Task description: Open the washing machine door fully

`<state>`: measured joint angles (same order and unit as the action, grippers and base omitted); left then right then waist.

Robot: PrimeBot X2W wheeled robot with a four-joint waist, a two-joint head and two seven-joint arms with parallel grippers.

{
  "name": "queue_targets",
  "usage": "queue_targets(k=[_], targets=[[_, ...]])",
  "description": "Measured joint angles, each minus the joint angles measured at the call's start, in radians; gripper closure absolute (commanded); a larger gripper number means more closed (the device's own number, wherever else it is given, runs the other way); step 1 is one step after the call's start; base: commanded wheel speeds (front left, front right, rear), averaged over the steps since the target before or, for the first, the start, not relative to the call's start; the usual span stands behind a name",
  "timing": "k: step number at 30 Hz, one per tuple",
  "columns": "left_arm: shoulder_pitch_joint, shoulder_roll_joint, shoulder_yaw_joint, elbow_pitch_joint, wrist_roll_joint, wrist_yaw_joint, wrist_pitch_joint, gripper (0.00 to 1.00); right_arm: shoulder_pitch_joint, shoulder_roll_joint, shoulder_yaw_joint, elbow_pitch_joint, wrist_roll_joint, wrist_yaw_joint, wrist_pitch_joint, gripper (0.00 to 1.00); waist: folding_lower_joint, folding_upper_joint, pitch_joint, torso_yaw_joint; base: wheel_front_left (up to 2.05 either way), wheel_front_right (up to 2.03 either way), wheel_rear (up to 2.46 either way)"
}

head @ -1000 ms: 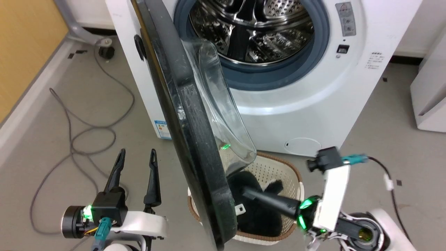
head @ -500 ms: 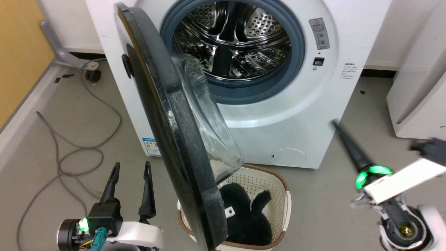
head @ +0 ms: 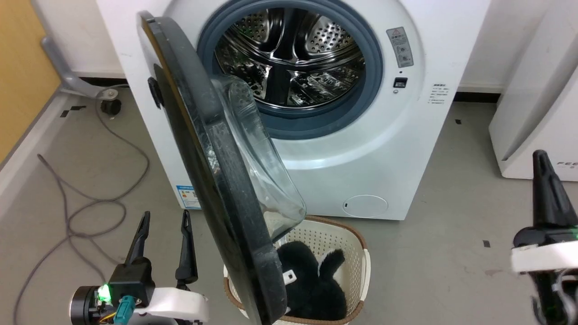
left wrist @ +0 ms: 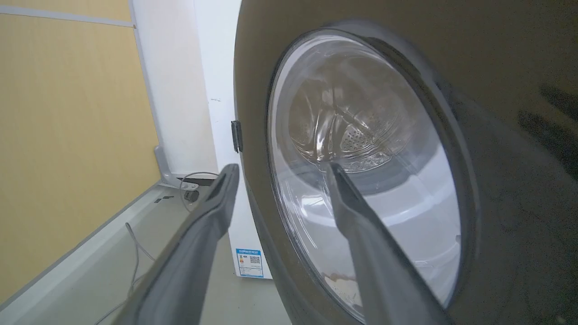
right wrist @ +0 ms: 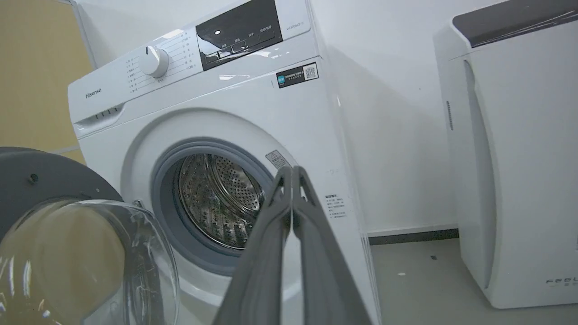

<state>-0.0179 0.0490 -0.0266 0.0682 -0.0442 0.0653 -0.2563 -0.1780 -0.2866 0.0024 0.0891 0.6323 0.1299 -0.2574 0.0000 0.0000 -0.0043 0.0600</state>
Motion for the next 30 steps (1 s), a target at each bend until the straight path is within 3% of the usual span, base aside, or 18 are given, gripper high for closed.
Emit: queue_targets(k=[4,8,13,14,15,29,30], targets=[[0.0,0.0,-0.001,0.0,0.0,0.0,0.0,0.0,0.042,0.088,-0.052,-0.044,-0.293,0.0,0.0,1.0,0.0,0.0,-0.001,-0.002,0.0,0.0,0.0],[0.0,0.0,-0.004,0.0,0.0,0.0,0.0,0.0,0.098,0.149,-0.053,-0.06,-0.443,0.0,0.0,1.0,0.0,0.0,-0.006,0.0,0.0,0.0,0.0],[0.002,0.0,-0.016,0.001,-0.003,0.001,0.0,0.0,0.16,0.193,-0.047,-0.033,-0.5,0.0,0.0,0.98,0.0,0.0,-0.017,0.007,0.0,0.0,0.0],[0.004,0.0,-0.017,0.002,-0.003,0.001,0.0,0.0,0.175,0.2,-0.044,-0.023,-0.503,0.0,0.0,0.66,0.0,0.0,-0.019,0.007,0.0,0.0,0.0],[0.007,0.0,-0.018,0.002,-0.003,0.001,0.0,0.0,0.187,0.207,-0.044,-0.007,-0.503,0.0,0.0,0.0,0.0,0.0,-0.022,0.008,0.0,0.0,0.0],[0.019,0.0,-0.015,0.015,-0.014,0.012,0.0,0.0,0.233,0.23,-0.073,0.056,-0.586,0.0,0.0,0.0,0.0,0.0,-0.037,0.022,0.0,0.0,0.0],[0.019,0.0,-0.012,0.016,-0.014,0.012,0.0,0.45,0.233,0.23,-0.076,0.053,-0.586,0.0,0.0,0.0,0.0,0.0,-0.037,0.022,0.0,0.0,0.0]])
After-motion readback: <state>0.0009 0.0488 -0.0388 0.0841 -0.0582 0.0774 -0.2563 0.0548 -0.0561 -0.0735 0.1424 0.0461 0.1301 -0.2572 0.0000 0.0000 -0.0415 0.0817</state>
